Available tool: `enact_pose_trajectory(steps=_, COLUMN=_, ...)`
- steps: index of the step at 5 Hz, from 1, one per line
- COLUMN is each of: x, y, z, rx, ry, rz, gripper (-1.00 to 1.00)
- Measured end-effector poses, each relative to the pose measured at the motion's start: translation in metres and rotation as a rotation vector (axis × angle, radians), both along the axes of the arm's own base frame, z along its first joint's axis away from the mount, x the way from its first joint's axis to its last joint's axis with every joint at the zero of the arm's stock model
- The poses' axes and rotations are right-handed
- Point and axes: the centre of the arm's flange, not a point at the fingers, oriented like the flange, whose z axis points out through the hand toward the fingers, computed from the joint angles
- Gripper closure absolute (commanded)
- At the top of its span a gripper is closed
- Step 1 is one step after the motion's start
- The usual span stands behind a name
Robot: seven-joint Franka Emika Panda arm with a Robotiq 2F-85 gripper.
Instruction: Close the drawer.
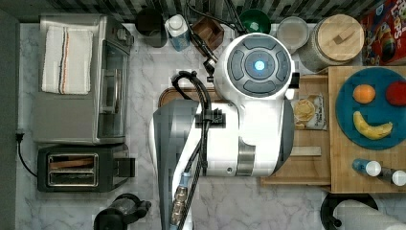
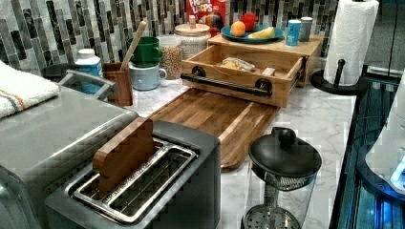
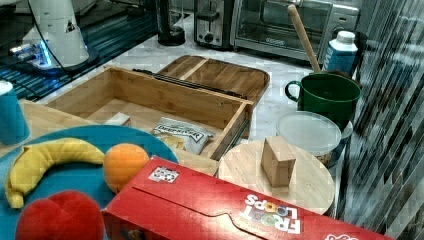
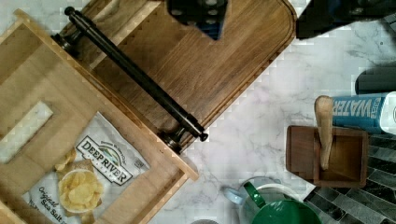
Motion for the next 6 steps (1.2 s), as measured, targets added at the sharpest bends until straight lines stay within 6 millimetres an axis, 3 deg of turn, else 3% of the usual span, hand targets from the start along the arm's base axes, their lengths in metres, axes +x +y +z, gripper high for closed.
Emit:
enact_pose_trajectory(steps=4, x=0.005, y=-0.006, z=-0.018, rx=-0.001, ry=-0.009, rz=0.013, gripper=-1.00)
enact_pose_trajectory(steps=6, x=-0.006, y=-0.001, z=-0.046, rx=-0.015, ry=0.043, rz=0.258, gripper=-1.00)
